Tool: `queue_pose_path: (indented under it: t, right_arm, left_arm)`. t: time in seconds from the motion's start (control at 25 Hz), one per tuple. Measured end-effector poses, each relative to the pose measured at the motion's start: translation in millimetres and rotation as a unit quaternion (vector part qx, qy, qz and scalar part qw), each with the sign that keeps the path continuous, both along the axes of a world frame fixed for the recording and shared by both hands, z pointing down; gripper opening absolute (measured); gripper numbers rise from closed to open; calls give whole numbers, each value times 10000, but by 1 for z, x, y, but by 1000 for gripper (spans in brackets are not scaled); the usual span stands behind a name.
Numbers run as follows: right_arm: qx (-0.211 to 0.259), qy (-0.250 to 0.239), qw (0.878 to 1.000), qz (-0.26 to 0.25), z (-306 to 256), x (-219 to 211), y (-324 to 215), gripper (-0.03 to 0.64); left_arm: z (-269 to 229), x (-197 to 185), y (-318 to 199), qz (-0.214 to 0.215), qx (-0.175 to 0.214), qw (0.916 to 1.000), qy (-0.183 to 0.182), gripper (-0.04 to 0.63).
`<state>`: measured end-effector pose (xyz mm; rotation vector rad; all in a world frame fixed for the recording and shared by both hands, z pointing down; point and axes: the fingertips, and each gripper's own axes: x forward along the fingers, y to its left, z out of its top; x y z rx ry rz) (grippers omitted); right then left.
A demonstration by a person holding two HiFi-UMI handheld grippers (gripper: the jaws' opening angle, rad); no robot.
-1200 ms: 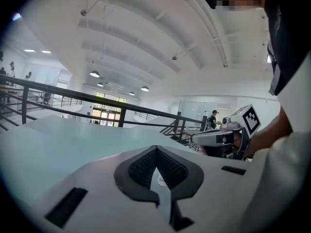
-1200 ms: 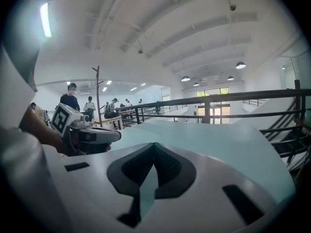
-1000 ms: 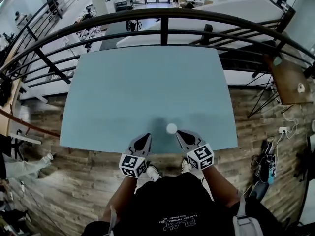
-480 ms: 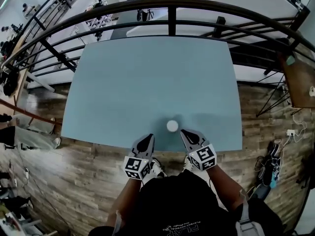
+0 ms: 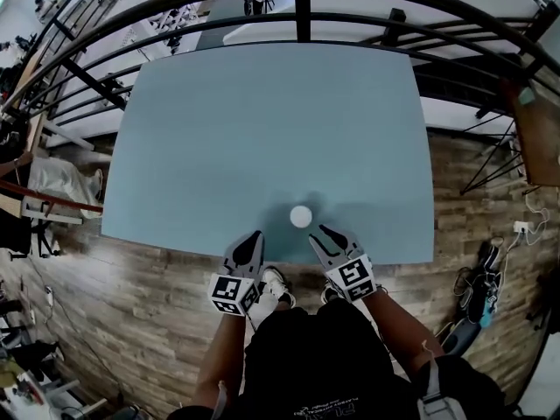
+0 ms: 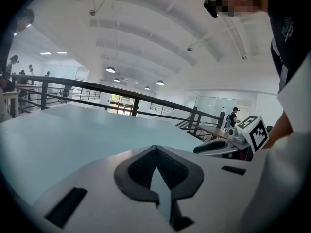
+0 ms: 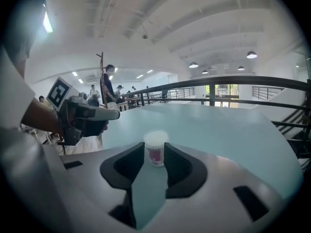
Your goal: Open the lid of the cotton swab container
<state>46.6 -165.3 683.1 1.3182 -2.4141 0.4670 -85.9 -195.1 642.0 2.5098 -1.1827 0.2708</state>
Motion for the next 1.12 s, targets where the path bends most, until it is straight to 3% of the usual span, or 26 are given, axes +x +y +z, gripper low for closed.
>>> queue_pose_path:
  t: [0.16, 0.44, 0.72, 1.12]
  right_arm:
    - [-85, 177, 9998, -8, 11, 3, -6, 166]
    - [-190, -7, 9998, 76, 31, 0, -23, 220]
    - [-18, 64, 9999, 142, 42, -18, -33, 235]
    - [-36, 128, 9996, 243, 51, -18, -42, 239]
  left_arm:
    - [9, -1, -2, -100, -3, 9999, -76, 5]
    - [24, -4, -8, -261, -98, 9995, -133, 5]
    - [34, -35, -7, -684, -255, 9973, -59, 5]
    - [44, -46, -3, -771, -283, 9966, -84, 5]
